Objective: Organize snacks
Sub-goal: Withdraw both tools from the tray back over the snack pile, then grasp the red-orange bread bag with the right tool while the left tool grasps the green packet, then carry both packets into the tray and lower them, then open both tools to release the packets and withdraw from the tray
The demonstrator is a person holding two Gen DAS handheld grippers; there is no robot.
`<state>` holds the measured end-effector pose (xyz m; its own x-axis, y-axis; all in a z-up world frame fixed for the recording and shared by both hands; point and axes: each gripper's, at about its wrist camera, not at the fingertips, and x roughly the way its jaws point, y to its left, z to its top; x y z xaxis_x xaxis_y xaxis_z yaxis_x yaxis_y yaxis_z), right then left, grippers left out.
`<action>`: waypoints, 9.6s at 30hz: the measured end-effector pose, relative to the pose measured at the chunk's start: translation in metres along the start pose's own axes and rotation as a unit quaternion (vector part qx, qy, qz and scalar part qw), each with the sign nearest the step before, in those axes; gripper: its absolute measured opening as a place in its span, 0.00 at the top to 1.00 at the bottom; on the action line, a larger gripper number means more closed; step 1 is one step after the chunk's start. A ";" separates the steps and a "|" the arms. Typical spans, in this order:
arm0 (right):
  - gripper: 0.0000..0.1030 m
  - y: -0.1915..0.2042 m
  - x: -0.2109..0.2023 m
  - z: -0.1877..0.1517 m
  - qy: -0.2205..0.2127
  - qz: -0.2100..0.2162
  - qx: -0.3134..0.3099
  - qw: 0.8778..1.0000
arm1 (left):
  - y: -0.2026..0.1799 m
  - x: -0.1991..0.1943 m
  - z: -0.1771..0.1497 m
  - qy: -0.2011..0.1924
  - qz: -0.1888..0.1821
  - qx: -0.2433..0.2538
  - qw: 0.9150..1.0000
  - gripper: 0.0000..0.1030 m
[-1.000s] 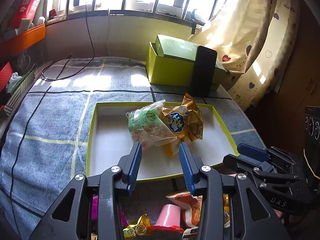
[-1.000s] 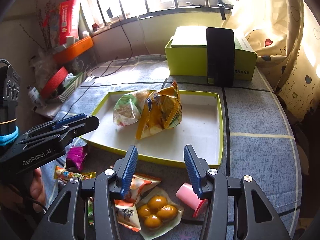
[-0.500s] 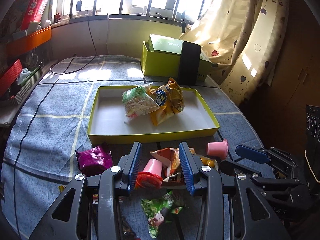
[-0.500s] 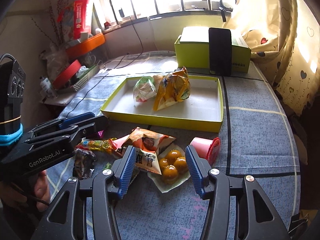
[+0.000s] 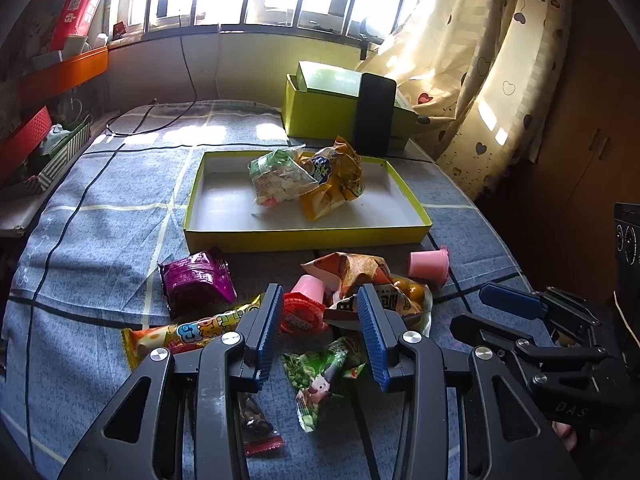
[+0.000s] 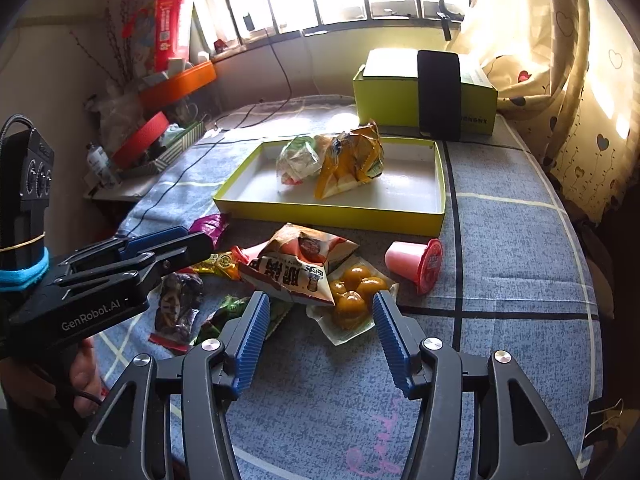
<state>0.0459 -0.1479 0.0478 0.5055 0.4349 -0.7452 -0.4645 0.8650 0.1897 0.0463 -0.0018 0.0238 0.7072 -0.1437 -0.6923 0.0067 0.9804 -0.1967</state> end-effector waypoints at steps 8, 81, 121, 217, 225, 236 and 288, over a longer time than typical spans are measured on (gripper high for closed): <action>0.45 0.008 -0.005 -0.004 -0.001 0.004 -0.012 1.000 | 0.000 -0.007 -0.010 -0.002 -0.009 0.000 1.000 0.61; 0.40 0.018 0.102 0.037 0.097 -0.016 0.022 0.995 | 0.069 0.023 -0.005 0.005 -0.035 -0.027 0.999 0.61; 0.51 -0.010 0.040 0.017 0.019 0.019 0.041 0.999 | -0.007 0.041 -0.048 0.069 -0.094 0.171 0.978 0.48; 0.51 -0.042 0.134 0.109 0.011 0.038 0.018 0.999 | 0.044 0.107 0.080 -0.011 -0.019 -0.006 1.000 0.63; 0.51 -0.041 0.149 0.108 0.030 0.038 0.014 0.999 | 0.045 0.125 0.076 0.011 -0.024 -0.001 1.000 0.62; 0.43 -0.039 0.138 0.107 0.011 0.040 0.008 0.999 | 0.050 0.117 0.076 -0.005 -0.047 -0.016 0.999 0.50; 0.52 -0.006 0.039 0.029 -0.014 0.057 0.019 0.998 | 0.016 0.028 0.017 -0.020 -0.027 -0.009 0.999 0.50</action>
<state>0.0900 -0.1289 0.0361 0.4715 0.5366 -0.6998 -0.4919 0.8187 0.2963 0.0777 0.0125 0.0129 0.7332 -0.1916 -0.6525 0.0339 0.9686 -0.2464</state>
